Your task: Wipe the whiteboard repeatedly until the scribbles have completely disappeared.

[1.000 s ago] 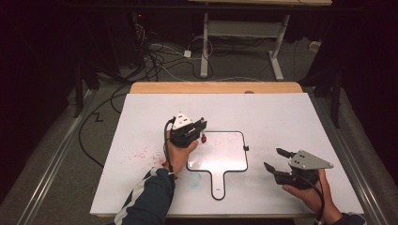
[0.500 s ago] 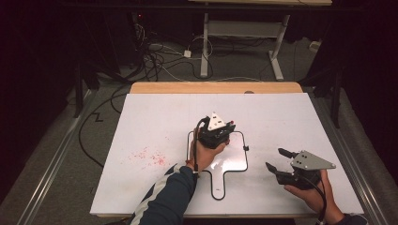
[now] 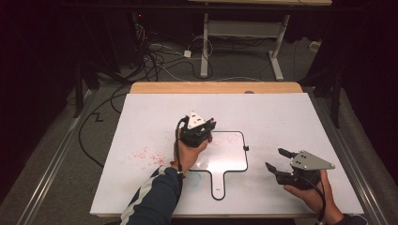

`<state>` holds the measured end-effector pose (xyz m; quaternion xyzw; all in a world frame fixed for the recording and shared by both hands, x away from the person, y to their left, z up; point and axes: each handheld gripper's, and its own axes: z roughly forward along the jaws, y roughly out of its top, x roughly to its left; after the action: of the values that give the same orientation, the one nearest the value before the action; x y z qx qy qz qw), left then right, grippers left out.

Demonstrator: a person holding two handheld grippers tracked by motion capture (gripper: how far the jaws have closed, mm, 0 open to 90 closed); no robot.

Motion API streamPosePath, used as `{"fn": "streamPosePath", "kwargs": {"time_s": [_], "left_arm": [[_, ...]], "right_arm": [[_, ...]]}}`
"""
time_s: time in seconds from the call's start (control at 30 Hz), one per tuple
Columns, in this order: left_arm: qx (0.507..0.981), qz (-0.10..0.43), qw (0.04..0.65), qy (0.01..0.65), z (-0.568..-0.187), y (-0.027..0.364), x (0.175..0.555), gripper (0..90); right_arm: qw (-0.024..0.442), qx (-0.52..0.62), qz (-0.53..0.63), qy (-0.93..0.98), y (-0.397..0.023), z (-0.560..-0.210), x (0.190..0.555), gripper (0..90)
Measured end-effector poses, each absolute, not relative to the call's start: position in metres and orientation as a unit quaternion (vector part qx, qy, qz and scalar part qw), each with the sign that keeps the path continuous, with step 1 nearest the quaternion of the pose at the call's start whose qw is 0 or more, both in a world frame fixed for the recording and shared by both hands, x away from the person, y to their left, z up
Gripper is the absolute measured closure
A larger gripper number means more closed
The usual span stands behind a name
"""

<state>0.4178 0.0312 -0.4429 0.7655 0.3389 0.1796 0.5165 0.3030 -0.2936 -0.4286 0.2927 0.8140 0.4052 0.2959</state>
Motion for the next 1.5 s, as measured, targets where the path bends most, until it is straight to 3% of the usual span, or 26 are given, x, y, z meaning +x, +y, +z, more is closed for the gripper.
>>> {"fn": "streamPosePath", "kwargs": {"time_s": [0.27, 0.73, 1.13, 1.5], "left_arm": [[0.785, 0.165, 0.519, 0.295, -0.445, -0.011, 0.409, 78.8], [0.753, 0.142, 0.562, 0.312, -0.453, 0.028, 0.438, 78.8], [0.772, 0.138, 0.551, 0.287, -0.447, 0.022, 0.428, 78.7], [0.787, 0.132, 0.548, 0.251, -0.436, 0.012, 0.420, 78.6]], "right_arm": [[0.293, 0.290, 0.408, 0.814, -0.294, -0.429, 0.304, 34.6], [0.294, 0.286, 0.408, 0.815, -0.294, -0.429, 0.303, 34.7], [0.282, 0.291, 0.413, 0.816, -0.290, -0.432, 0.307, 34.9], [0.259, 0.281, 0.433, 0.816, -0.263, -0.428, 0.331, 38.4]]}}
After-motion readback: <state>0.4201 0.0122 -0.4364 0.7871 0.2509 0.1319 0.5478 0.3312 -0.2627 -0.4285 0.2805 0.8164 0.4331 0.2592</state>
